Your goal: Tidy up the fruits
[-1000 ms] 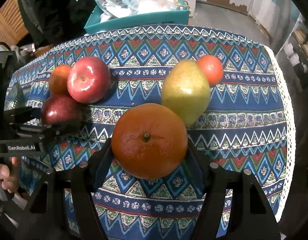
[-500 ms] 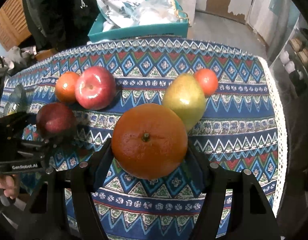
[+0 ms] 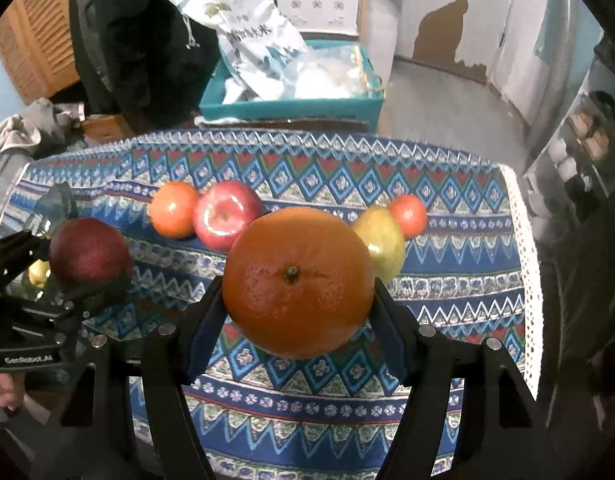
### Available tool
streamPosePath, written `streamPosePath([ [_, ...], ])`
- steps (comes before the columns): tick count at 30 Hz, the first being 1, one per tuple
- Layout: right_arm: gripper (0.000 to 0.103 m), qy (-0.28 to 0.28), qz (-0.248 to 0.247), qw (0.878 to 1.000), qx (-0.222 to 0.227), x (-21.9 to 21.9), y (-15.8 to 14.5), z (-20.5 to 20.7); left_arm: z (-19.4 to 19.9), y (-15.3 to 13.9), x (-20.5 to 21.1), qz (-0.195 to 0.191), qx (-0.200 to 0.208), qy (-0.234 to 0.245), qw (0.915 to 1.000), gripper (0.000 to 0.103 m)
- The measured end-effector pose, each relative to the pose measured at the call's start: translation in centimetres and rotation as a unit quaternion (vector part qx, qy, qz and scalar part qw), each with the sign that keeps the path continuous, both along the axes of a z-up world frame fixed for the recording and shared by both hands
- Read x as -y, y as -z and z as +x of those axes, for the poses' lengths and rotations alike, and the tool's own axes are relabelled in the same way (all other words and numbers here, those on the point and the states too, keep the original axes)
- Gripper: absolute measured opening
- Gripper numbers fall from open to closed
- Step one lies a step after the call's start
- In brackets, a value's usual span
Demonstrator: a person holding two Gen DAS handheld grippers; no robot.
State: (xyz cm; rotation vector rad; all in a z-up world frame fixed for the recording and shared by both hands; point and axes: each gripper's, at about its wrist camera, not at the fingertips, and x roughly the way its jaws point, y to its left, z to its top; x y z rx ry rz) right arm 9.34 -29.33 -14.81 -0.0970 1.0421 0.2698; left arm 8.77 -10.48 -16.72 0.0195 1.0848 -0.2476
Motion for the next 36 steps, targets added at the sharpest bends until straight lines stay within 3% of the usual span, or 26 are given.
streamPosePath([
  [14, 0.069, -0.024, 0.018, 0.998, 0.057, -2.7, -6.0, -1.8, -3.0, -5.2, -1.3, -0.010, 0.055, 0.010, 0.9984, 0.078],
  [26, 0.069, -0.048, 0.033, 0.995, 0.082, -5.4, -8.6, -2.3, -4.7, -8.5, -4.0, -0.022, 0.089, -0.005, 0.9958, 0.078],
  [36, 0.069, -0.075, 0.039, 0.992, 0.095, -9.0, -9.8, -2.4, -5.5, -9.4, -7.2, -0.026, 0.101, -0.032, 0.9941, 0.078],
])
